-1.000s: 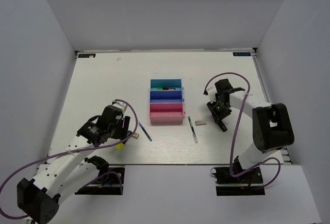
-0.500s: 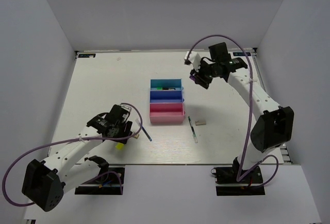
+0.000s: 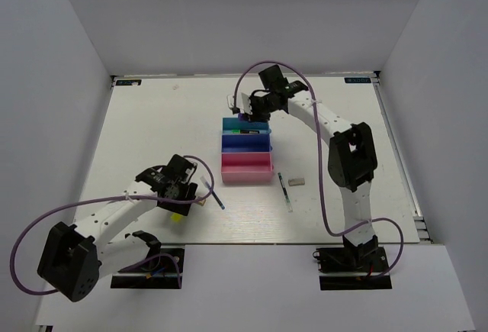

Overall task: Sort the stationery into containers
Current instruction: Place the pen in the storage box, then pick up the pen from the center of the board.

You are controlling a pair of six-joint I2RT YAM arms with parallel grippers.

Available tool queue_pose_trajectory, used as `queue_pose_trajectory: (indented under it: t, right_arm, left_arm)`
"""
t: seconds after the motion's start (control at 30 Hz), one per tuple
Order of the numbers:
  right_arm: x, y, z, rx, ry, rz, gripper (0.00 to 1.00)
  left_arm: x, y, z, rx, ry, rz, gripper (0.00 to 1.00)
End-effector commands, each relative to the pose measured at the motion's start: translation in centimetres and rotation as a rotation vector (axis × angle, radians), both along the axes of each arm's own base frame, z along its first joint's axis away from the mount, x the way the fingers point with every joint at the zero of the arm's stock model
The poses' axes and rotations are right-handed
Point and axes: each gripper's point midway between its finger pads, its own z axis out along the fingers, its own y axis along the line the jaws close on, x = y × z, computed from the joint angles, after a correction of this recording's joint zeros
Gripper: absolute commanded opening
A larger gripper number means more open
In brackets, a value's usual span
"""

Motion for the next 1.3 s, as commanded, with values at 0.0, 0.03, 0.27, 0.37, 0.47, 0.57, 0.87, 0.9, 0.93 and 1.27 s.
queue_pose_trajectory:
  t: [0.0,0.03,0.27,0.37,0.47,0.57,0.87,0.9,0.93,1.27]
  right_arm:
    - [1.8,3.5,4.6,0.102,-0.146,0.100,0.00]
    - [2.0,3.7,4.4,0.101,-0.147,0.101,0.00]
    - [0.6,4.6,0.5,0.063,-0.067,0.121,0.00]
    - [-0.2,4.4,0.1,0.055,-0.021,0.112,0.00]
    - [-0.9,4.4,0.0,0.055,-0.003,0.105,0.00]
    - [-1.0,4.4,-0.2,0.048,0.010,0.073,0.00]
    - [-0.3,3.7,-2.2,-0.002,0.046,-0.075,0.49]
    - [-0.4,3.6,-2.0,0.001,0.052,-0.084,0.56]
    - [-0.5,3.6,-1.7,0.007,0.057,-0.097,0.61]
    - [-2.1,2.8,3.8,0.134,0.137,-0.218,0.65]
  left_arm:
    - [0.2,-0.3,0.4,-0.011,0.006,-0.014,0.75]
    - [0.2,-0.2,0.3,-0.006,0.011,-0.014,0.75]
    - [0.1,-0.4,0.1,-0.005,0.030,-0.020,0.75]
    - [0.1,-0.5,0.1,-0.011,0.030,-0.026,0.75]
    - [0.0,-0.6,0.0,-0.014,0.040,-0.030,0.75]
    - [0.0,-0.7,0.0,-0.017,0.044,-0.036,0.75]
    - [0.0,-0.9,-0.2,-0.018,0.065,-0.041,0.75]
    - [-0.1,-0.9,-0.4,-0.014,0.076,-0.043,0.75]
    - [0.0,-1.0,-0.4,-0.014,0.079,-0.047,0.75]
    - [0.0,-1.9,-1.5,-0.042,0.145,-0.094,0.72]
